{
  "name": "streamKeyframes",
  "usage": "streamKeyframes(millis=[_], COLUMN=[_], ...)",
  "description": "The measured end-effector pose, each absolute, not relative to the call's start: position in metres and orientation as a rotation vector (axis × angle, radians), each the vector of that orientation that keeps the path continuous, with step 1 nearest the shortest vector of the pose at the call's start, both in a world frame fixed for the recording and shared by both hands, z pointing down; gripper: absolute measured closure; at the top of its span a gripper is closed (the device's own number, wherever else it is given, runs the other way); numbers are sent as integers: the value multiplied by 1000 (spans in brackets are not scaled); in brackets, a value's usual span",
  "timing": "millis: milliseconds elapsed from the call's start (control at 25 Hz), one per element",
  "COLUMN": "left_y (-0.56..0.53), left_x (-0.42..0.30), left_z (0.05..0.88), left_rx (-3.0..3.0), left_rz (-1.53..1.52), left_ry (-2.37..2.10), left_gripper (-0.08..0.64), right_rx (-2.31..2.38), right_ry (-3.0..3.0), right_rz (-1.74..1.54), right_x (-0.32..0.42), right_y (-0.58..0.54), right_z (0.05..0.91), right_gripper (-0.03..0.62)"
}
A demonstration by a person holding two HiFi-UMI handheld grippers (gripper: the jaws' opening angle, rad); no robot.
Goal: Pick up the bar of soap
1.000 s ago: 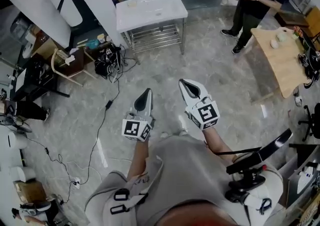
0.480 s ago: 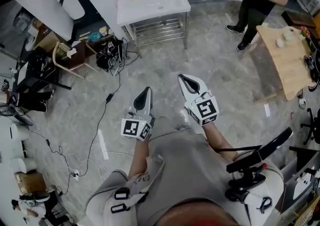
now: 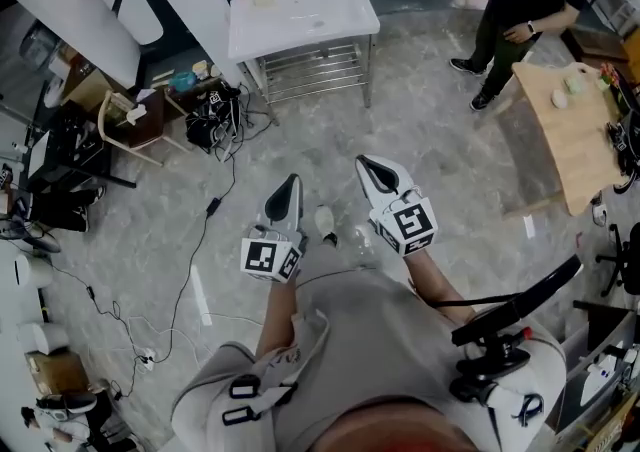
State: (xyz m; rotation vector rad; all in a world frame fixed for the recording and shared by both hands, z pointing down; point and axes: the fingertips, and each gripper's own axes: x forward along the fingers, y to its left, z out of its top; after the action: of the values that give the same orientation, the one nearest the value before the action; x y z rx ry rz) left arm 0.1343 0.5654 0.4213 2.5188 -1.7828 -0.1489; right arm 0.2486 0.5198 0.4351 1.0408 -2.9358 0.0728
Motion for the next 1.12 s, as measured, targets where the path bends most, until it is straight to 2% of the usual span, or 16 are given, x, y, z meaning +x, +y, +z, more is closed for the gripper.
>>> streamKeyframes(millis=[360, 800, 1120], left_y=[478, 372, 324], left_x=[92, 7, -38], left_z=[423, 426, 448], left_rx=[2517, 2529, 2530], left_rz=[-194, -220, -212], left_ry=[-1757, -1682, -1662], left_gripper=[571, 571, 571], right_rx=[1063, 1104, 1147], right_ry=[-2930, -2861, -2829], right_rz=[81, 71, 94], right_x=[213, 123, 92], right_y=[441, 340, 301], right_z=[435, 429, 444], right_gripper=[589, 589, 589])
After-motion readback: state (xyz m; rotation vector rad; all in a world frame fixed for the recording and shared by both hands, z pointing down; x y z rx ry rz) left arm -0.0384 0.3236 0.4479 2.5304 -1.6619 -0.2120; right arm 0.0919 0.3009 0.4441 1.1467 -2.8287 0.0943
